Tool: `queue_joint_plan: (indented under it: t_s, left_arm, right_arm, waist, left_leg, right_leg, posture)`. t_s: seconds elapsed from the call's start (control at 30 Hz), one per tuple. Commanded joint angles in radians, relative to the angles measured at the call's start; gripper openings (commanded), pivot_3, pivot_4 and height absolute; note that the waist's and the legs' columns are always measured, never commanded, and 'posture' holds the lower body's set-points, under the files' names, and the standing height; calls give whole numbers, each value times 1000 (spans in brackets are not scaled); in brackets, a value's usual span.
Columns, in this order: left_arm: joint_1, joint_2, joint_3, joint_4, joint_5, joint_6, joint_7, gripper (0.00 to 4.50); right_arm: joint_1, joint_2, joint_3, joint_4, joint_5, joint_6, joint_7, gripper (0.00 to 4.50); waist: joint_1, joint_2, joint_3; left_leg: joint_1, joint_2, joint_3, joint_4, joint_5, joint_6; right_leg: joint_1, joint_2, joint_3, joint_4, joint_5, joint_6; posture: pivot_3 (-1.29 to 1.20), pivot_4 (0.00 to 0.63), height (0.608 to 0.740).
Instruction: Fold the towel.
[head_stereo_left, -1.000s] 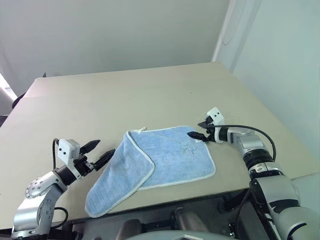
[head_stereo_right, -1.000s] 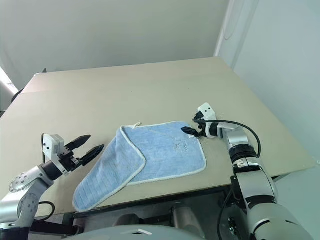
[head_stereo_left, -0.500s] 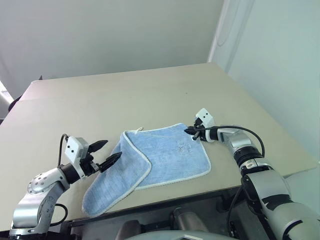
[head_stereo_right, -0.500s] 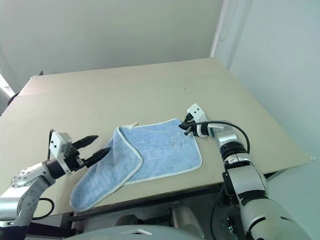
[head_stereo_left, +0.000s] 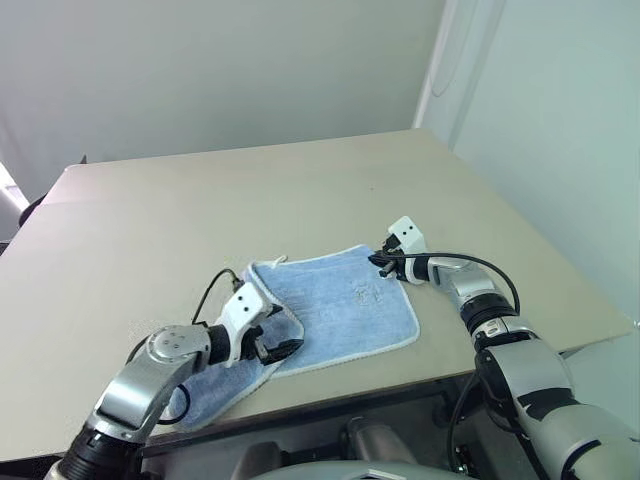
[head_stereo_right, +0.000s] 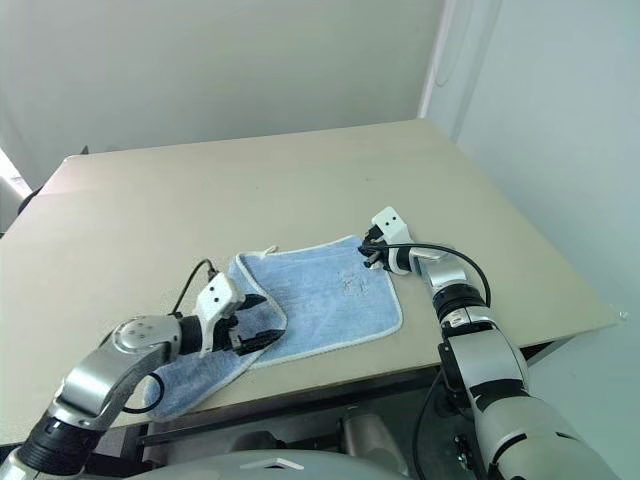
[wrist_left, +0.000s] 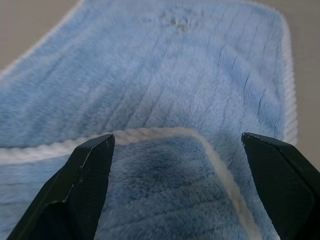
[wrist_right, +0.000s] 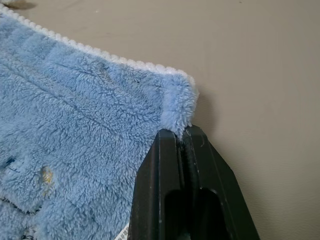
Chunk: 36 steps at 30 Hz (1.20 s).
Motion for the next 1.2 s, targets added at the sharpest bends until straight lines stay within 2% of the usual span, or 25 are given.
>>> queue_joint_plan:
  t_s: [0.03,0.1,0.2,0.53,0.7,0.83,1.03,1.2]
  left_arm:
    - [-34,-12,-36,27,59,9,28,4301]
    - [-37,-19,-30,40,64,1,29,4301]
    - [-25,-18,-14,39,54,-5,15,3680]
    - [8,-15,135,1,-51,18,-20,100]
    - [36,-9,252,-42,-170,45,-62,20]
    - [18,2,387,16,-238,58,-54,20]
    - [-30,38,549,197,-261,29,-36,20]
    - [-193,27,621,467,-211,-106,40,20]
  right_arm:
    - [11,-18,-24,-12,-5,13,-45,17]
    - [14,-19,-25,-8,-6,11,-50,17]
    - [17,-19,-24,3,-9,4,-59,0]
    - [15,-7,-12,21,-17,-12,-58,0]
    - [19,-11,-7,21,-15,-24,-23,0]
    - [23,-20,-29,5,14,-29,17,0]
    - [36,-32,-93,-49,68,-80,56,0]
    - [26,-41,-149,-63,93,-189,-1,0]
  waist:
    - [-1,0,0]
    - [0,0,0]
    - [0,0,0]
    - [-1,0,0]
    - [-3,0,0]
    - [-3,0,0]
    - [0,1,1]
    - [4,1,1]
  left_leg:
    - [0,0,0,0,0,0]
    - [0,0,0,0,0,0]
    - [0,0,0,0,0,0]
    - [0,-1,1,0,0,0]
    - [0,0,1,0,0,0]
    - [-1,0,0,-1,0,0]
    - [-3,0,0,-3,0,0]
    - [-16,-1,0,-1,0,0]
  right_leg:
    - [0,0,0,0,0,0]
    - [0,0,1,0,0,0]
    - [0,0,3,0,0,0]
    - [0,2,7,-1,0,0]
    - [0,2,7,-1,0,0]
    - [-2,2,7,-1,0,0]
    - [-9,3,7,-1,-1,1]
    - [-22,3,7,-1,1,2]
  posture:
    - [0,0,740]
    - [0,0,740]
    - [0,0,740]
    - [0,0,740]
    - [0,0,740]
    - [0,0,740]
    - [0,0,740]
    - [0,0,740]
